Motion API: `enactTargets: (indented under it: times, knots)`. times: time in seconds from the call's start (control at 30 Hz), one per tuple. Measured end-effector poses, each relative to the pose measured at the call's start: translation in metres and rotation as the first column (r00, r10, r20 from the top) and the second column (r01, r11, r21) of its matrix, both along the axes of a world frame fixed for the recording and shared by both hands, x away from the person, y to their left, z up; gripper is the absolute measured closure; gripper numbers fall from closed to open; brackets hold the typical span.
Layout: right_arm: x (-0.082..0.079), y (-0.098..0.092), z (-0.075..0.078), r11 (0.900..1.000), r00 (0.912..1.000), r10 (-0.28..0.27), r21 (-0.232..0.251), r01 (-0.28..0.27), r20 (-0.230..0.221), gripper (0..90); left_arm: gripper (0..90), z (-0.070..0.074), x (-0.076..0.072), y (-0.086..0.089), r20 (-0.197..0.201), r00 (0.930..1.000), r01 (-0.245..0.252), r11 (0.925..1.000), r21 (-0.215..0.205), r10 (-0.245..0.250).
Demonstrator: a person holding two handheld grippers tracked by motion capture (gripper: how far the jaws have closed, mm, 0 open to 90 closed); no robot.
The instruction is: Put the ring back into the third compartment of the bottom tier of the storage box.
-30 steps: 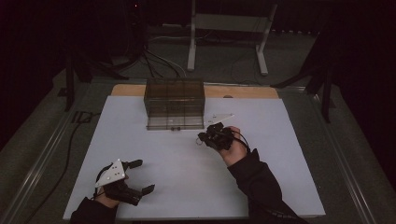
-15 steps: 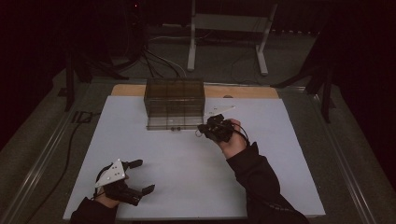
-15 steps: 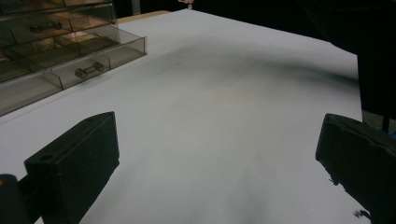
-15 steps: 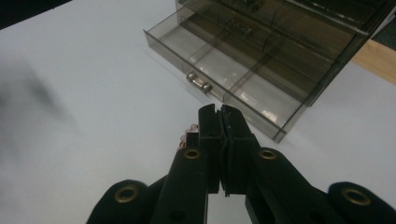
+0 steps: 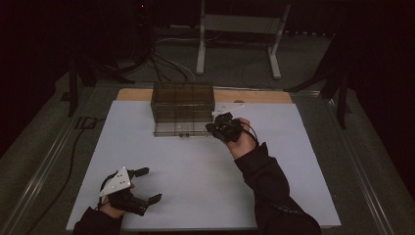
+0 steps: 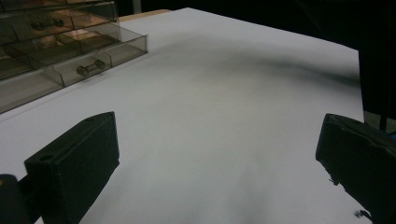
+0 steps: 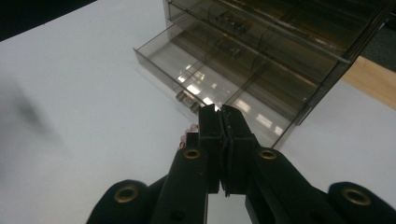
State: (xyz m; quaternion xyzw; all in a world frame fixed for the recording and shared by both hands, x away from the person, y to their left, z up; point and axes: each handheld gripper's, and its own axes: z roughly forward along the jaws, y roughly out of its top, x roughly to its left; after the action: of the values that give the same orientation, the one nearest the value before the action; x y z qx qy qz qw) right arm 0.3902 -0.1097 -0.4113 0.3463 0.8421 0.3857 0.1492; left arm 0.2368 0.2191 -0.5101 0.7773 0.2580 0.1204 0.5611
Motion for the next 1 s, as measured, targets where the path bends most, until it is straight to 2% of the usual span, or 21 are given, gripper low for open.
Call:
enactTargets:
  times: [0.33, 1.0]
  knots:
    - [0.01, 0.004, 0.001, 1.0, 0.9999, -0.012, -0.003, 0.012, 0.002, 87.8, 0.5, 0.0, 0.0, 0.001, 0.0, 1.0, -0.002, 1.0, 0.001, 0.002]
    - [0.029, 0.004, -0.001, 0.997, 0.9978, -0.066, 0.042, 0.066, 0.001, 87.8, 0.5, 0.0, 0.0, 0.001, 0.004, 1.0, -0.004, 1.0, -0.005, 0.004]
